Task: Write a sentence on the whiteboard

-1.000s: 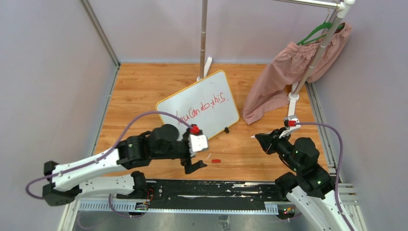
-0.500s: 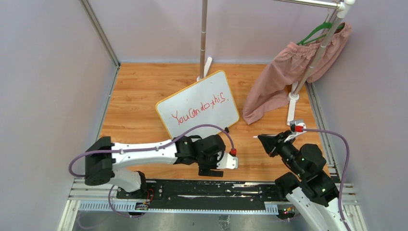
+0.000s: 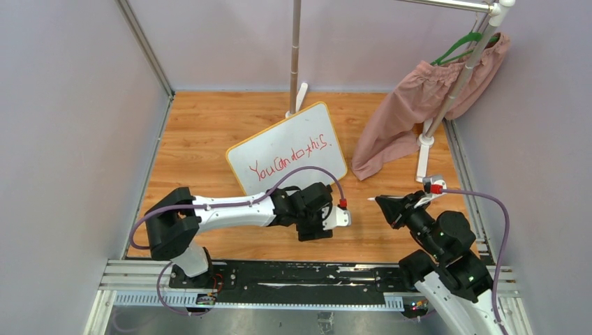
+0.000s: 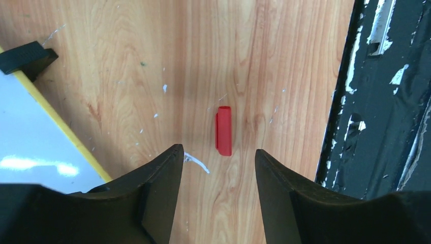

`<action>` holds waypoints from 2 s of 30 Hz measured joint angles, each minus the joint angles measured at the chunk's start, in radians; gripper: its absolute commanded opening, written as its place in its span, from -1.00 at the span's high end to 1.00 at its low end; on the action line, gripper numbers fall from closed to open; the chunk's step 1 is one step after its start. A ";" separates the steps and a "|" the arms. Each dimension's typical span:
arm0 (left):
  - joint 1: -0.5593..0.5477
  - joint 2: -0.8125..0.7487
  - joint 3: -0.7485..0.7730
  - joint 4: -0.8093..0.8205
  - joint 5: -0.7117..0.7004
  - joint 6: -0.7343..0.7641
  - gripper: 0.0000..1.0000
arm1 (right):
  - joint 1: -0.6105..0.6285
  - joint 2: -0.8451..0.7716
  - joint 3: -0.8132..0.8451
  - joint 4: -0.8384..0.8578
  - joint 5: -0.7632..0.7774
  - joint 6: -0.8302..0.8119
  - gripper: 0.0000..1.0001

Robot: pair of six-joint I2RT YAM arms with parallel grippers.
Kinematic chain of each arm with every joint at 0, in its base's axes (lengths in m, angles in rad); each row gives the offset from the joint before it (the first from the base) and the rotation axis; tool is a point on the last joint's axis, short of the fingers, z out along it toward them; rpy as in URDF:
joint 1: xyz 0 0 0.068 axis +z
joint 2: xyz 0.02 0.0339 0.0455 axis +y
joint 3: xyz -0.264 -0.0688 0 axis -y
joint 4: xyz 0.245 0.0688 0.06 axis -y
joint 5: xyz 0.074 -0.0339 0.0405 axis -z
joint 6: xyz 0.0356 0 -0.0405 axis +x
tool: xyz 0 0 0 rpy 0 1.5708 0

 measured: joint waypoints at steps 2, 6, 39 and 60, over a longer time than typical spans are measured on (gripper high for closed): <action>0.000 0.010 0.000 0.011 0.019 -0.004 -0.16 | 0.000 -0.010 0.000 -0.001 0.007 0.000 1.00; 0.000 0.039 0.000 0.018 0.048 -0.011 -0.13 | 0.000 -0.014 0.000 -0.003 0.020 -0.001 1.00; 0.007 0.148 -0.006 0.105 0.076 -0.028 1.00 | 0.000 -0.030 -0.009 -0.004 0.024 0.000 1.00; 0.009 -0.066 -0.116 0.174 -0.068 -0.128 1.00 | 0.000 -0.035 -0.010 -0.005 0.018 0.000 1.00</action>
